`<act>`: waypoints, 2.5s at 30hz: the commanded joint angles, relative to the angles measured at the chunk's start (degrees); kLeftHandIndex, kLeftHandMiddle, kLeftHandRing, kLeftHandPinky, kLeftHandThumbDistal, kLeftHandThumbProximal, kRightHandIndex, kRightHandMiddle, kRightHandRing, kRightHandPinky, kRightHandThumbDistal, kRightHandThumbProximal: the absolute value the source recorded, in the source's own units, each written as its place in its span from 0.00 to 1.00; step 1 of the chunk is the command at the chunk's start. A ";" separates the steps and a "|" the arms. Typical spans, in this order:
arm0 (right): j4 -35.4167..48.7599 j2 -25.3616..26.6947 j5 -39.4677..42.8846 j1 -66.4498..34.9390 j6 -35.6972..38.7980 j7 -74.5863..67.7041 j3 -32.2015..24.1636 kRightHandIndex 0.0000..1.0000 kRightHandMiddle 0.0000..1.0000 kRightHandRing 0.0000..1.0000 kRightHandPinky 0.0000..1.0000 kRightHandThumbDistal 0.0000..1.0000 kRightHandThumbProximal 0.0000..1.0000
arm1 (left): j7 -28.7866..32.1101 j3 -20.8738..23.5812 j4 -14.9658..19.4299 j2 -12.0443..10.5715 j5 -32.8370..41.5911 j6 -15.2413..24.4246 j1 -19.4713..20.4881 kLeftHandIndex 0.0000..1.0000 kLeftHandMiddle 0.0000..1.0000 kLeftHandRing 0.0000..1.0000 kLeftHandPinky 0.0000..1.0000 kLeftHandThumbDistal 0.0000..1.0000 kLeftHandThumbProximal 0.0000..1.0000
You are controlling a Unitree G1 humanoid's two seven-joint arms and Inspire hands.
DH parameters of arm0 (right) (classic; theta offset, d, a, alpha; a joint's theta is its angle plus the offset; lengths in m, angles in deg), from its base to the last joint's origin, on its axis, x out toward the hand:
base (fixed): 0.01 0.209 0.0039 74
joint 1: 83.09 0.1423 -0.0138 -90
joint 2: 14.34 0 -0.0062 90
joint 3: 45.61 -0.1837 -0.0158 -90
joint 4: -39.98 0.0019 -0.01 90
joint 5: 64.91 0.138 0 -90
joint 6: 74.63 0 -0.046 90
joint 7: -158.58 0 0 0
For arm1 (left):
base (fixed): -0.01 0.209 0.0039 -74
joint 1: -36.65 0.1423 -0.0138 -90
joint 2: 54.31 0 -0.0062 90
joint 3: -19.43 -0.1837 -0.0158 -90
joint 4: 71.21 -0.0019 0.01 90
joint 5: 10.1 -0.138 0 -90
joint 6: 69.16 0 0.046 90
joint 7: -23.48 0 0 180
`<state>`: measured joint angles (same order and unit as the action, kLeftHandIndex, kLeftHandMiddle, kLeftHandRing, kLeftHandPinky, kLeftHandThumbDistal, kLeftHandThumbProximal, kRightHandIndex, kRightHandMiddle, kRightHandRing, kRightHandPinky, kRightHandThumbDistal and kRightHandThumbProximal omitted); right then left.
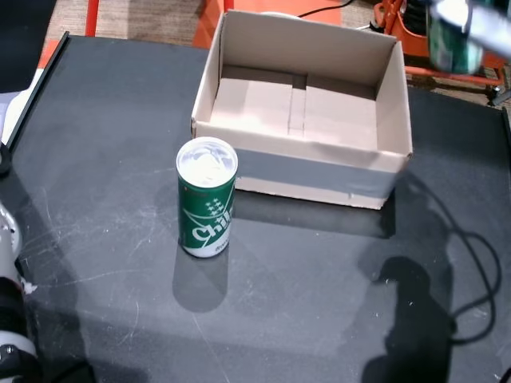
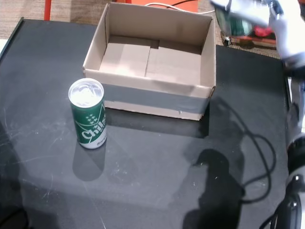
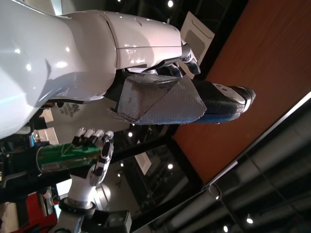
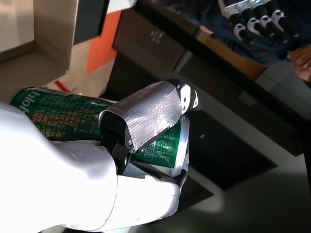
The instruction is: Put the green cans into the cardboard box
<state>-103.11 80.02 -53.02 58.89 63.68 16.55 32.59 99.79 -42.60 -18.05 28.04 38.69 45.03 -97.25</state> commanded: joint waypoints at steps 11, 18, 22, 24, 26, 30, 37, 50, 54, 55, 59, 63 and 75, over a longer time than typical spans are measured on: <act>-15.30 1.10 -19.26 16.52 -1.29 -19.35 8.73 0.00 0.00 0.02 0.11 0.04 0.56 | 3.32 0.37 -4.09 -2.04 -0.22 0.73 -2.29 0.72 0.75 0.86 0.91 0.69 0.96; -22.72 -0.35 -45.59 25.22 -11.78 -40.51 29.41 0.13 0.08 0.09 0.23 0.35 0.86 | 3.17 -1.06 0.40 -3.35 -0.34 -0.28 0.57 0.78 0.87 0.88 0.87 0.73 0.94; -24.62 -2.24 -56.04 26.56 -16.95 -49.99 38.86 0.00 0.00 0.01 0.32 0.19 0.50 | 3.81 -1.83 3.58 -4.13 -0.20 0.13 2.81 0.95 0.96 0.88 0.87 0.76 0.98; -25.18 -2.99 -58.69 26.39 -18.25 -53.09 41.34 0.00 0.00 0.01 0.31 0.20 0.36 | 3.80 -2.07 4.66 -4.60 -0.08 0.18 3.70 0.97 0.97 0.88 0.87 0.76 0.98; -25.65 -3.69 -60.30 25.84 -19.33 -55.29 43.06 0.00 0.02 0.05 0.30 0.32 0.19 | 3.63 -2.33 5.62 -5.16 0.25 -0.20 4.36 0.97 0.95 0.87 0.86 0.74 0.96; -26.41 -4.91 -62.18 24.61 -21.40 -56.34 45.42 0.00 0.05 0.15 0.31 0.31 0.47 | 2.58 -3.04 8.05 -6.20 -0.10 0.53 5.78 0.96 0.95 0.87 0.87 0.77 0.97; -26.77 -6.70 -60.49 22.27 -24.75 -51.71 45.05 0.17 0.24 0.33 0.35 0.16 0.09 | 0.48 -4.77 13.05 -7.49 -0.03 -0.53 9.73 0.94 0.93 0.86 0.87 0.87 0.98; -26.97 -5.62 -58.60 20.50 -27.23 -47.01 42.95 0.12 0.18 0.24 0.39 0.06 0.38 | 1.10 -4.90 13.39 -8.71 1.32 0.73 11.46 1.00 1.00 0.89 0.87 0.78 1.00; -27.07 -5.63 -57.58 19.64 -27.79 -46.00 42.09 0.07 0.21 0.36 0.18 0.06 0.62 | 0.83 -5.00 13.91 -8.82 1.88 0.20 11.94 1.00 1.00 0.88 0.87 0.76 1.00; -27.08 -5.65 -57.41 19.47 -27.94 -45.61 41.83 0.09 0.25 0.40 0.17 0.05 0.63 | 0.73 -5.01 14.04 -8.91 1.90 0.33 12.06 1.00 1.00 0.88 0.88 0.77 1.00; -27.02 -5.53 -58.12 18.81 -27.81 -46.20 42.04 0.16 0.26 0.33 0.33 0.14 0.70 | 0.76 -5.03 13.94 -9.15 1.92 0.63 11.97 1.00 1.00 0.88 0.88 0.79 1.00; -27.01 -5.35 -57.87 18.65 -27.94 -45.45 41.76 0.29 0.33 0.36 0.45 0.37 0.78 | 0.36 -5.21 14.03 -9.00 1.75 0.06 12.00 1.00 1.00 0.89 0.89 0.80 1.00; -27.08 -5.54 -59.94 18.54 -30.31 -46.38 43.78 0.83 0.84 0.88 0.91 1.00 1.00 | 0.35 -5.05 12.83 -8.87 1.14 1.83 11.39 1.00 0.98 0.87 0.89 0.86 1.00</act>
<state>-129.77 73.88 -112.96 77.98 33.62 -29.28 76.41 99.68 -47.48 -4.75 19.36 40.13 46.49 -86.20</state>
